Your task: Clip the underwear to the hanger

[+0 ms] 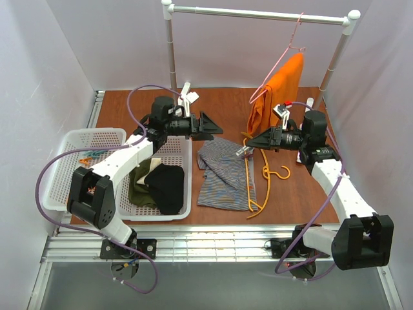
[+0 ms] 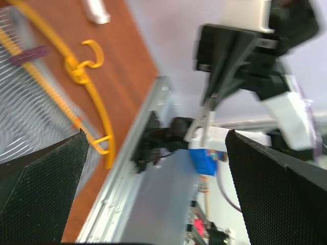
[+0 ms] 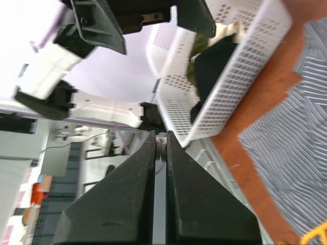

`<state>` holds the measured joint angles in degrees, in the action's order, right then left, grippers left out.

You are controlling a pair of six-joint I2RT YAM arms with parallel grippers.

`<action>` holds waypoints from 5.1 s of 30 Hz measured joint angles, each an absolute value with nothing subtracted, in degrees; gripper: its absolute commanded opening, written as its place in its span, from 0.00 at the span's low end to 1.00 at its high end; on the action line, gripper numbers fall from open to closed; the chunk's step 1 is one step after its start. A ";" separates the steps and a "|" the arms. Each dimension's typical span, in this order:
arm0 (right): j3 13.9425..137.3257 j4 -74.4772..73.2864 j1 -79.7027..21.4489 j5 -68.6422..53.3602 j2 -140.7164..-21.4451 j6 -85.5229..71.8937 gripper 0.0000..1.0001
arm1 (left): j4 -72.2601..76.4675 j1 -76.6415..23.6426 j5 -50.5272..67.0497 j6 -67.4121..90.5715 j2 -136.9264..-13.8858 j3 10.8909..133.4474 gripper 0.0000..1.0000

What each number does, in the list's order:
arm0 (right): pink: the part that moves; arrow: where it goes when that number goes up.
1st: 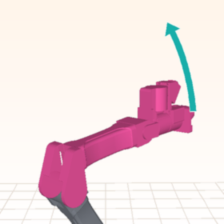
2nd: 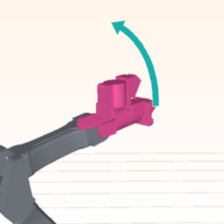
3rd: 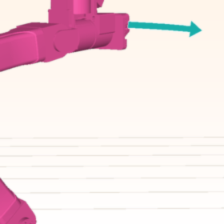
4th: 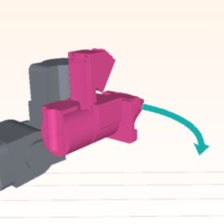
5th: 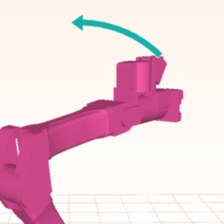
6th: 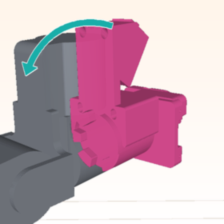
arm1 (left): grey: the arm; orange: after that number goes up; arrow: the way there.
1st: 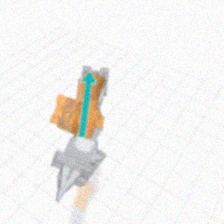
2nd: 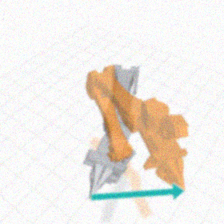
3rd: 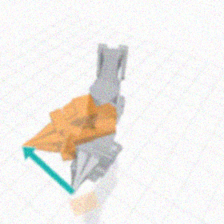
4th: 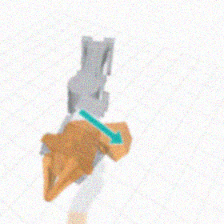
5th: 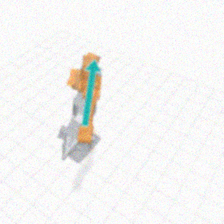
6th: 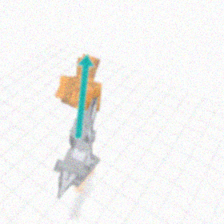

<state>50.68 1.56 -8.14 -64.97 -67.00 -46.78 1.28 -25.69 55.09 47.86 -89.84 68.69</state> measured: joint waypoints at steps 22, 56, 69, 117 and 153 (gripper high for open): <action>23.24 -17.58 -3.81 -39.48 -51.16 -22.17 0.01 | -24.03 -44.53 35.64 35.16 -109.69 78.70 0.98; 14.35 -3.70 -1.83 -34.96 -52.93 -17.65 0.01 | -23.73 -48.97 37.58 37.41 -120.66 86.37 0.98; 13.28 0.05 -2.00 -36.47 -54.15 -19.33 0.01 | -22.31 -50.02 38.79 38.30 -122.37 88.66 0.98; 13.21 5.56 -4.27 -37.39 -58.67 -26.17 0.01 | -25.80 -51.33 40.32 37.56 -128.22 95.31 0.97; 15.00 5.61 -8.97 -33.08 -58.63 -26.65 0.01 | -31.88 -52.86 26.89 34.28 -115.57 87.29 0.98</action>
<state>15.00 5.61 -8.97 -33.08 -58.63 -26.65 -31.88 -52.86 26.89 34.28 -115.57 87.29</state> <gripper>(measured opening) 0.018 0.982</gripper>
